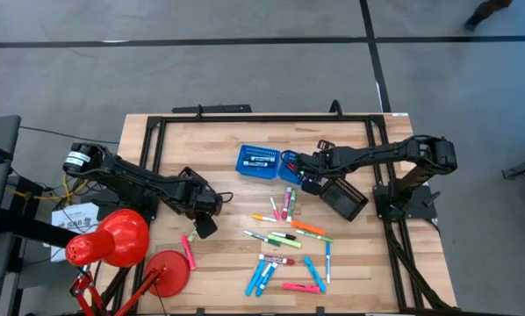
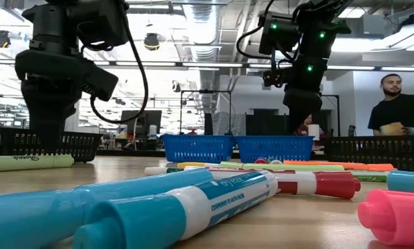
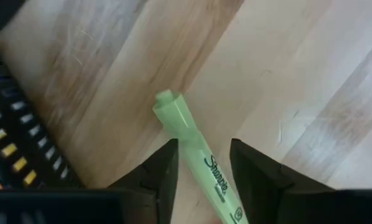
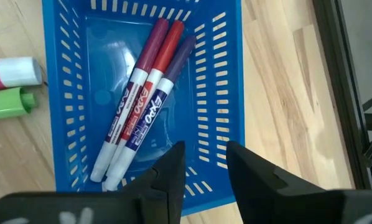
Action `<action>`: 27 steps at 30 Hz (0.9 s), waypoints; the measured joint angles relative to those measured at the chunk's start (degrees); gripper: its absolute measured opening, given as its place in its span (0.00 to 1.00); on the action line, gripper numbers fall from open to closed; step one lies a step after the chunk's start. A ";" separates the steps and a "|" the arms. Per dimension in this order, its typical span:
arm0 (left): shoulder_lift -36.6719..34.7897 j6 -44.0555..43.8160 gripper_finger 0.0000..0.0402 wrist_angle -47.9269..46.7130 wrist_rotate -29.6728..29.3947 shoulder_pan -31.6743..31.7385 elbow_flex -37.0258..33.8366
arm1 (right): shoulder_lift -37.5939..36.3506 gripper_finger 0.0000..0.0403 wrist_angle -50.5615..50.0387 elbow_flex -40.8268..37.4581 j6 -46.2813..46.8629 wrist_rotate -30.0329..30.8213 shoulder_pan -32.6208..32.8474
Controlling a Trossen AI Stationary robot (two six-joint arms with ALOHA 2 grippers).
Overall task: Pick & Place Markers
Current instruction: Put the light green highlighter into the right black bin
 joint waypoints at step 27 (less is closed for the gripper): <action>0.04 11.22 0.14 23.82 -15.62 0.74 1.72 | -0.40 0.27 -2.26 10.39 -3.13 0.05 12.26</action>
